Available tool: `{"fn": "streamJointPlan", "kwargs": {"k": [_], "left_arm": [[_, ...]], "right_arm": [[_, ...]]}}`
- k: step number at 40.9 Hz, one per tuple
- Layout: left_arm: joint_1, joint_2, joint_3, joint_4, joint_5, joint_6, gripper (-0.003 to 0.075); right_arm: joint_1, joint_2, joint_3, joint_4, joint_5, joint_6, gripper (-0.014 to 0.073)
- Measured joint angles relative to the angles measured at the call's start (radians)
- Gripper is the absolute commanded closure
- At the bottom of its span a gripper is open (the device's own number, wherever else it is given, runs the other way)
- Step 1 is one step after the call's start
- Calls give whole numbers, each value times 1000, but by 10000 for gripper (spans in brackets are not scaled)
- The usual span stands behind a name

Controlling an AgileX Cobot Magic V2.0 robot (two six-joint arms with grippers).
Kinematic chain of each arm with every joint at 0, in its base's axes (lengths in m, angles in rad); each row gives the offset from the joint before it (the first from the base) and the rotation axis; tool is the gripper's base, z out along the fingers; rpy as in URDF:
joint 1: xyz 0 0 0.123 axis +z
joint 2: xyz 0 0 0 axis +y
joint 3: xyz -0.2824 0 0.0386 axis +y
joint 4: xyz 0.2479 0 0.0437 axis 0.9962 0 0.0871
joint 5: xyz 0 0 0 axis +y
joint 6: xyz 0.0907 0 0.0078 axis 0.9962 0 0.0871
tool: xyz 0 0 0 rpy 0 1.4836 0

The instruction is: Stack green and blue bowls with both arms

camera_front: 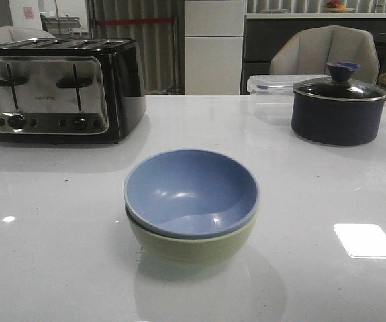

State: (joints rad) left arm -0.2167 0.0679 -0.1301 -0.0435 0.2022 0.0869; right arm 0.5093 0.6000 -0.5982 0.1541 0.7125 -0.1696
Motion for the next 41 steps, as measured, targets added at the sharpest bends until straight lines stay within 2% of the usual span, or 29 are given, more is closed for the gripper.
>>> {"fn": "streamJointPlan", "kwargs": {"k": [5, 9, 19, 34, 41], "left_arm": [[81, -74, 94, -20, -41, 0, 622], [103, -74, 133, -25, -70, 0, 622], [113, -74, 133, -27, -143, 0, 622], [194, -74, 133, -27, -153, 0, 622], [198, -74, 133, -29, -153, 0, 622]], "right_arm": [[0, 0, 0, 0, 2, 0, 558], [0, -2, 0, 0, 4, 0, 558], [0, -2, 0, 0, 4, 0, 558], [0, -2, 0, 0, 4, 0, 558], [0, -2, 0, 0, 4, 0, 558]]}}
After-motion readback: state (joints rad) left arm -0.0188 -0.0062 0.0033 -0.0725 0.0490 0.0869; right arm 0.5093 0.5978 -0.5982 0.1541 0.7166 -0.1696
